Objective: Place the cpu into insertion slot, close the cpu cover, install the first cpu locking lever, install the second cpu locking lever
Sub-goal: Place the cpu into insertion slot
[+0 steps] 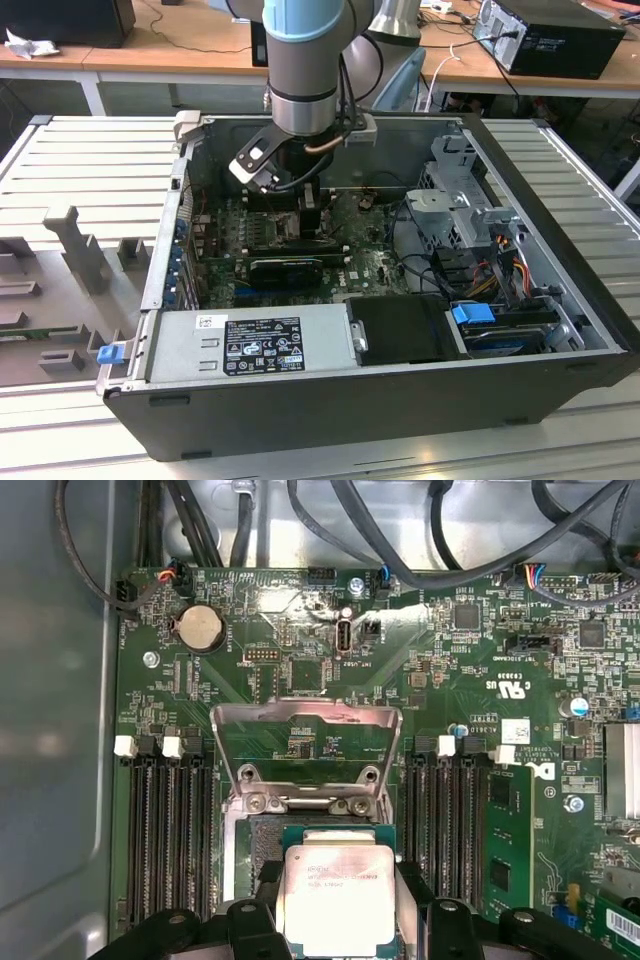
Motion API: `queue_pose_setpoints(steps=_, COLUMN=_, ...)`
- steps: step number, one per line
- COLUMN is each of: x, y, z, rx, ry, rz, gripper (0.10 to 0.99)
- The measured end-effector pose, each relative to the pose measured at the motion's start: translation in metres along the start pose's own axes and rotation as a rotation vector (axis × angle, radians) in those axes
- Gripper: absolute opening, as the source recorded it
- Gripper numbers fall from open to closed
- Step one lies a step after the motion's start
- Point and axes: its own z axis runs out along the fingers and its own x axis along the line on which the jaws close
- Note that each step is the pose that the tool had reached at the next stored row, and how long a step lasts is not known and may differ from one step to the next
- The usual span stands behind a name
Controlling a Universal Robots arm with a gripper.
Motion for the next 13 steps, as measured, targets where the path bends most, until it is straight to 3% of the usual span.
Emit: queue_pose_setpoints(steps=13, x=0.009, y=-0.003, z=0.0085, rx=0.0, ry=-0.0011, rz=0.02, gripper=0.525)
